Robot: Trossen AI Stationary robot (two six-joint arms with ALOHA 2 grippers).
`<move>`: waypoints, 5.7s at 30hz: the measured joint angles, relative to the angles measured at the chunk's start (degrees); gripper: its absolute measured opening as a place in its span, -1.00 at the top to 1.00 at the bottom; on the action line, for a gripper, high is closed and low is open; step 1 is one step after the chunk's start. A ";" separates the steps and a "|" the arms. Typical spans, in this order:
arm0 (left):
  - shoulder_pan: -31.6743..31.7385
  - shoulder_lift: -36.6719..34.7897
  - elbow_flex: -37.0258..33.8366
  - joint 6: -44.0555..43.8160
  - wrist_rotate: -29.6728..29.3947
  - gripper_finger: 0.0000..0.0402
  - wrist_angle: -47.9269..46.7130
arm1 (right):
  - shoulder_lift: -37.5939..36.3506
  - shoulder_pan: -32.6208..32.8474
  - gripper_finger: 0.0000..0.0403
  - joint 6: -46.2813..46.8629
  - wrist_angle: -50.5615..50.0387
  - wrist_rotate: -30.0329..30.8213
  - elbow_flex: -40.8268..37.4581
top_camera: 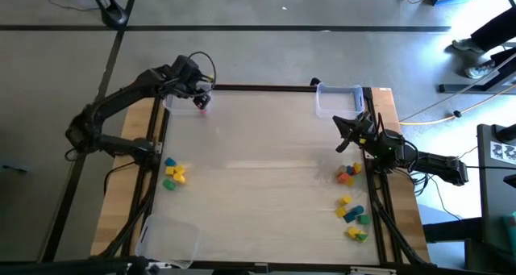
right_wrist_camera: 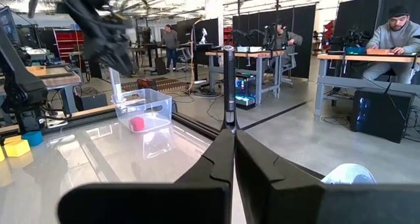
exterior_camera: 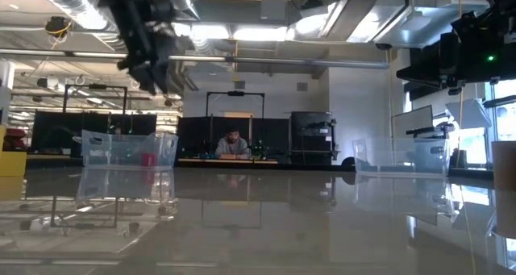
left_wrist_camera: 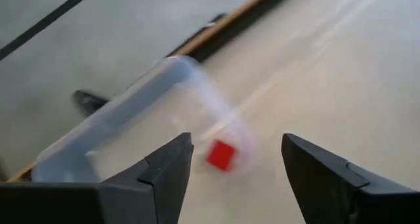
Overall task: Sort blocks by size
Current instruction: Put the top right yellow cube block into the top left transparent bin, then put the left blue cube block into the top left transparent bin
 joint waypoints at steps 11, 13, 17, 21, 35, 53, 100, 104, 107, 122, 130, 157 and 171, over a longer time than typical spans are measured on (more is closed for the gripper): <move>-18.13 -1.37 0.64 -9.54 3.06 -0.11 -12.67 | 0.00 0.00 0.92 0.27 -0.85 -1.05 0.00; -21.35 -1.24 0.29 -12.15 3.09 -0.11 -14.89 | 0.00 0.00 0.92 0.27 -0.85 -1.03 0.00; -26.97 -1.28 0.30 -18.40 3.10 -0.11 -16.43 | 0.00 0.00 0.92 0.25 -0.87 -1.05 0.00; -31.69 -1.28 0.30 -24.34 3.02 -0.11 -16.83 | 0.00 0.00 0.92 0.23 -0.92 -1.06 0.00; -43.23 3.39 0.32 -32.63 2.06 -0.11 -19.62 | 0.00 0.00 0.92 0.21 -1.01 -1.07 0.00; -44.08 13.20 -3.94 -37.96 8.47 -0.11 -27.58 | 0.00 0.00 0.92 0.18 -1.25 -1.09 0.00; -43.30 13.14 -24.22 -33.51 15.83 0.41 -12.16 | 0.00 0.00 0.92 0.18 -1.33 -0.57 0.02; -43.30 13.10 -18.84 -31.35 13.41 0.40 -17.95 | 0.00 0.00 0.92 0.18 -1.33 -0.52 0.02; -42.79 13.08 -14.37 -28.07 10.32 0.38 -19.53 | 0.00 0.00 0.92 0.18 -1.33 -0.51 0.02; -24.63 2.12 -6.00 -13.85 -3.86 0.38 -13.03 | -0.02 0.00 0.92 0.18 -1.36 0.02 0.02; -12.70 1.59 -6.04 -8.99 -7.98 0.37 -5.99 | -0.02 0.00 0.92 0.18 -1.36 0.02 0.02; 3.97 3.18 -6.04 0.41 -12.25 -0.07 4.45 | -0.02 0.00 0.92 0.21 -1.33 0.92 0.02; -12.18 0.01 -0.50 -11.00 -1.72 -0.20 -21.75 | -0.02 0.00 0.92 0.19 -1.31 0.91 0.02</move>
